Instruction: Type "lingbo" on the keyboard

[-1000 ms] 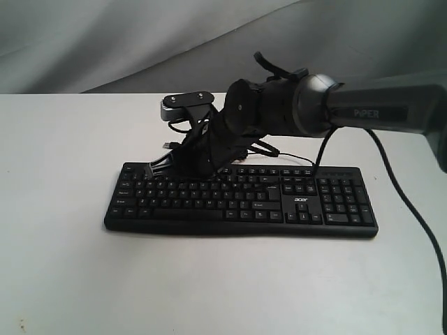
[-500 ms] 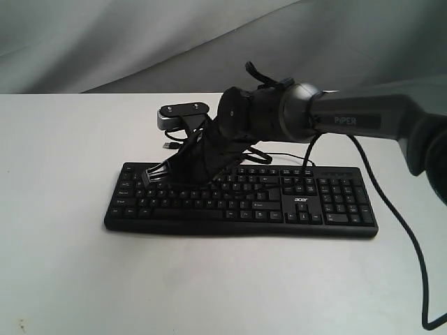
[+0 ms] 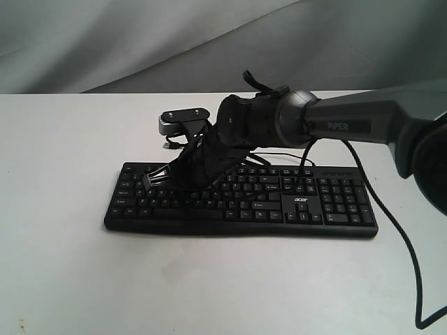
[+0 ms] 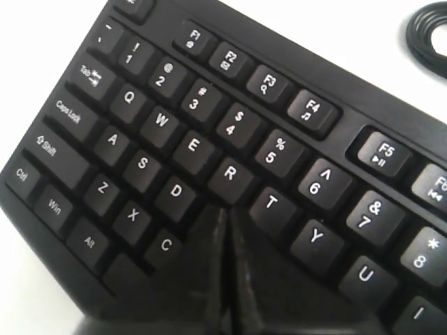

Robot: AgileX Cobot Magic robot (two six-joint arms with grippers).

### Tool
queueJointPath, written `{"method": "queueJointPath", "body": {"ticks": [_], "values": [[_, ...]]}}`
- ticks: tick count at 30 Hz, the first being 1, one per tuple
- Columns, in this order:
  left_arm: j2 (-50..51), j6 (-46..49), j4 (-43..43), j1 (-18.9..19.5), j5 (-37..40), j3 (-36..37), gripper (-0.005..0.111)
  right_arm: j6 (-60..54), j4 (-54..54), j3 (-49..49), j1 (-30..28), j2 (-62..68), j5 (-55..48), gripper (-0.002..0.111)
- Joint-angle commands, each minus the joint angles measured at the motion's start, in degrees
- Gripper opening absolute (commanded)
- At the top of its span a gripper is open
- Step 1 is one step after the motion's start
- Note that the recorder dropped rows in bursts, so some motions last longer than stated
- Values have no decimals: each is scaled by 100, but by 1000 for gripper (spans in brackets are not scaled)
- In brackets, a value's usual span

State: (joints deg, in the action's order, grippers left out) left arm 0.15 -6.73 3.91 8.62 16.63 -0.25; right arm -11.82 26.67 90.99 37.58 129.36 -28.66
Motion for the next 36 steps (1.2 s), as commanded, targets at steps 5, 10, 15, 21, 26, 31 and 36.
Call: {"method": "queueJointPath", "body": {"ticks": [5,10,15,21,26,31,36], "values": [[-15,-23,-46,11,-26,25,1,-56,53,41,-42,-14,85,0],[-15,-23,-46,11,-26,25,1,100,-103,41,-42,34,-53,0],[-15,-23,-46,11,-26,25,1,130,-116,41,-42,34,-91,0],[-15,-23,-46,11,-26,25,1,160,-116,41,-42,34,-121,0],[-15,-23,-46,11,-26,25,1,102,-104,41,-42,-90,-65,0],[-15,-23,-46,11,-26,25,1,-63,-105,41,-42,-332,-101,0],[-15,-23,-46,11,-26,25,1,-85,-189,15,-42,-409,-428,0]]}}
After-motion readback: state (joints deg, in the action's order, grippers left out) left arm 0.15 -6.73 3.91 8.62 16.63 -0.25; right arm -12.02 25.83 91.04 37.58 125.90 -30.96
